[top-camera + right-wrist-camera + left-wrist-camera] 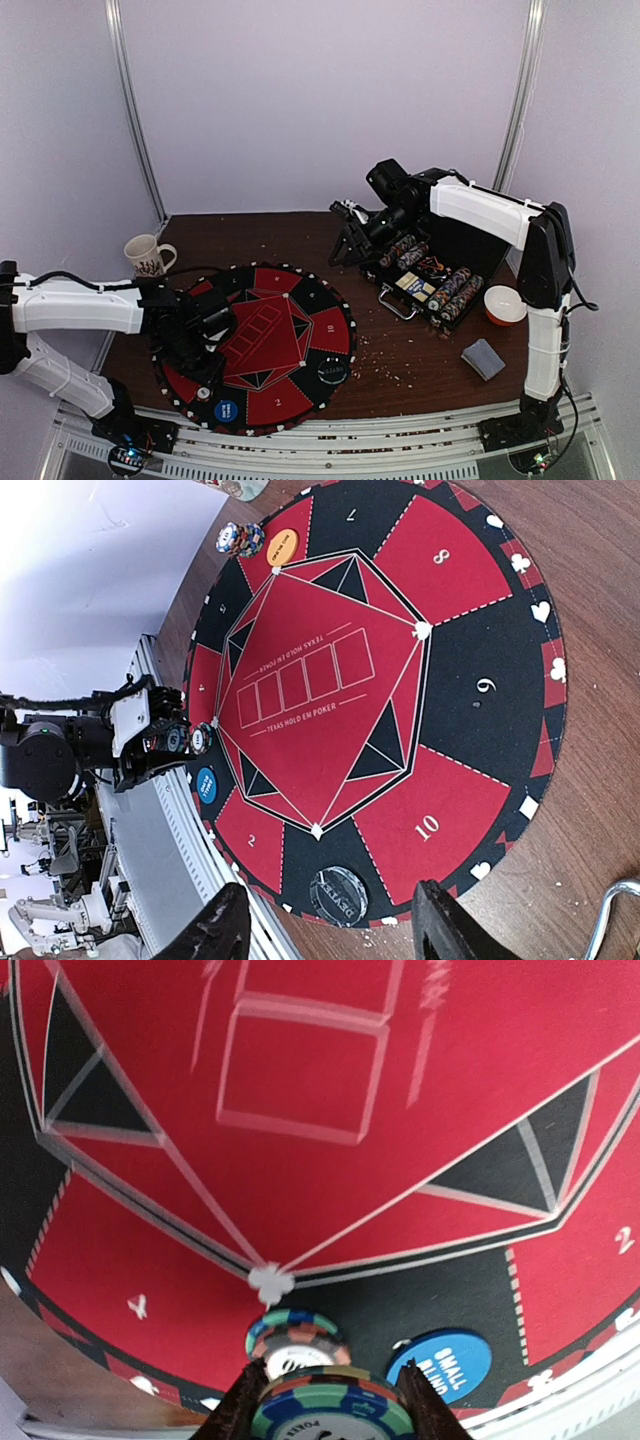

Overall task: Distribute texas hold em gaming equipment
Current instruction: Place the poker chips pile at the small blind area.

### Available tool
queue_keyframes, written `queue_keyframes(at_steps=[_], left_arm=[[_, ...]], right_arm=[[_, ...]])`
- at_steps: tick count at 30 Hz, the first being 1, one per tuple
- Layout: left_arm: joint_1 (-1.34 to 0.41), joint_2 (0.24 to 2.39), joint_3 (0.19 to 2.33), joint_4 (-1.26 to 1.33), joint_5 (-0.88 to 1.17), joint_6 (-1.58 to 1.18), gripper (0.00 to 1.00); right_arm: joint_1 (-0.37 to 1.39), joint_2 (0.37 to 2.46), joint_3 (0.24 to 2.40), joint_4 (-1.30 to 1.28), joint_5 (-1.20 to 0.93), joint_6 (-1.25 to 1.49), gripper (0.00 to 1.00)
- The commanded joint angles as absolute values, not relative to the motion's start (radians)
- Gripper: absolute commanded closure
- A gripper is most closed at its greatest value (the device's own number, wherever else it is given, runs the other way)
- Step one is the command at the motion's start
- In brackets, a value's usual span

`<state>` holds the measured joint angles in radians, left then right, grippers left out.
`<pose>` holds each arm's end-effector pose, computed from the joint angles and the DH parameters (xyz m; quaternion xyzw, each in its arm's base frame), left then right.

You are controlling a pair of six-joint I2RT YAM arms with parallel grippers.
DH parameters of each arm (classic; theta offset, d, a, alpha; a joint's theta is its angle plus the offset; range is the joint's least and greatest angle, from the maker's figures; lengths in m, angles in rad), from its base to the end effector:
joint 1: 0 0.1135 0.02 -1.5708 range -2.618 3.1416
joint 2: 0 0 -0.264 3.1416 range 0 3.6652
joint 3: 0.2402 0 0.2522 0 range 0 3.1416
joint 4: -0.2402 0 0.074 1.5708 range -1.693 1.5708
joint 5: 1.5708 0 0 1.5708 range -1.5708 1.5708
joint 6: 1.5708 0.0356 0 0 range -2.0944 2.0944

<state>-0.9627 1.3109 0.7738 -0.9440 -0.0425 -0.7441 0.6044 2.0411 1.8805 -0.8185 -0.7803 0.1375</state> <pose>0.1173 -0.1659 0.1857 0.1080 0.9929 -0.0198 0.0455 0.3531 0.2743 0.2865 -0.3125 0.8350 0.4368 0.1194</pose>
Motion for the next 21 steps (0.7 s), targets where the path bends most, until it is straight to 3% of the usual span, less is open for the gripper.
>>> queue_keyframes(at_steps=[1,9,21], left_arm=[[-0.958,1.238,0.693,-0.917,-0.008,-0.924,1.00],[-0.959,1.235,0.658,-0.908,-0.025,-0.941,1.00],[-0.958,1.230,0.631,-0.913,-0.061,-0.953,0.86]], right_arm=[[0.606,2.018,1.875,-0.847,-0.762,0.112,0.43],[0.606,2.031,1.897,-0.853,-0.762,0.115,0.43],[0.606,2.040,1.913,-0.863,-0.766,0.114,0.43]])
